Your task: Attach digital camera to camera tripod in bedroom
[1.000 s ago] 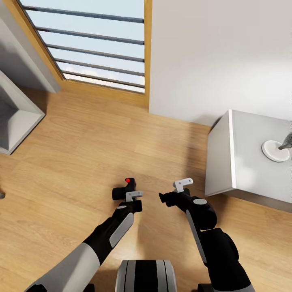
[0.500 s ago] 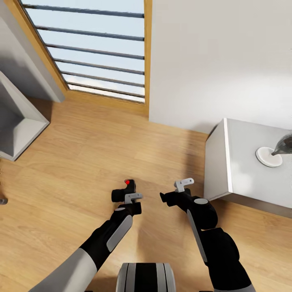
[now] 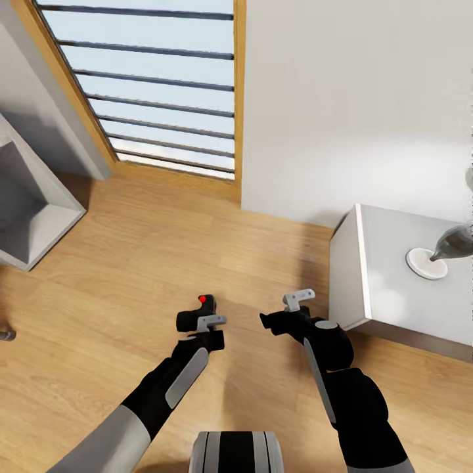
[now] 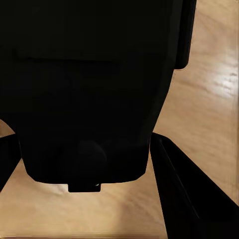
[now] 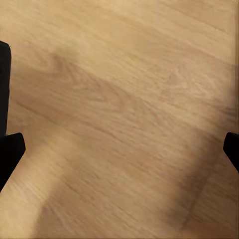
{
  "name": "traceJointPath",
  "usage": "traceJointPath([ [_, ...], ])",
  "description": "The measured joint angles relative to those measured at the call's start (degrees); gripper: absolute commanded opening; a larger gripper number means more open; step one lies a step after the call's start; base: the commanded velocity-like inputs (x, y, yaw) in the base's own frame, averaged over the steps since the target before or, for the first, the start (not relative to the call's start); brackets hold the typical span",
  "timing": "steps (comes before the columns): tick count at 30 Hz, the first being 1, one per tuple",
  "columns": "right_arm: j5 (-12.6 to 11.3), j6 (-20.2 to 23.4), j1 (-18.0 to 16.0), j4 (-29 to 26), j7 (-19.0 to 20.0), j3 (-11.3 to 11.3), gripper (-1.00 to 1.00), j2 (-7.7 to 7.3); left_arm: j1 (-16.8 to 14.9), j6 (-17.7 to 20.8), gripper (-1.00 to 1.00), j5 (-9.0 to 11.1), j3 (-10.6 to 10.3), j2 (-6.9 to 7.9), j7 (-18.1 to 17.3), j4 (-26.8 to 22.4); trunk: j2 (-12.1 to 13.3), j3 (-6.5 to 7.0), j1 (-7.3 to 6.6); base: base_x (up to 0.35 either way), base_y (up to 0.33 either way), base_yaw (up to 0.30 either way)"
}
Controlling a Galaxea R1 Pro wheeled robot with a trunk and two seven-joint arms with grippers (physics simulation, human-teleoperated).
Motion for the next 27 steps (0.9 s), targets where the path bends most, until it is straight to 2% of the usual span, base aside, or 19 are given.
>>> traceJointPath([
  [2,0.0,0.0,0.1,0.0,0.0,0.0,1.00,-0.02,0.3,0.5,-1.00,0.1,1.0,0.05,0.0,-0.3,0.0,0.44,-0.05,0.000,0.000,0.006],
  [7,0.0,0.0,0.2,0.0,0.0,0.1,1.00,-0.03,1.0,0.9,-1.00,0.2,2.1,0.09,0.0,-1.1,0.1,1.55,-0.18,0.000,0.000,0.003],
  [11,0.0,0.1,0.2,0.0,0.1,0.3,1.00,0.00,2.4,1.1,-1.00,0.2,3.0,0.14,0.0,-2.3,0.1,2.44,-0.28,0.000,0.000,0.002],
  [15,0.0,0.3,0.1,0.0,0.1,0.4,1.00,0.04,5.0,1.2,-1.00,0.3,3.9,0.16,0.0,-4.3,0.2,3.32,-0.39,0.000,0.000,0.038],
  [23,-0.1,0.4,0.1,0.0,0.2,0.4,1.00,0.05,8.1,1.3,-1.00,0.0,4.6,0.44,-0.2,-6.2,0.3,5.10,-0.59,0.000,0.000,0.189],
  [27,-0.1,0.4,0.1,0.0,0.2,0.4,1.00,0.01,8.6,1.2,-1.00,-0.2,4.7,0.58,-0.2,-6.4,0.4,5.99,-0.70,0.000,0.000,0.270],
])
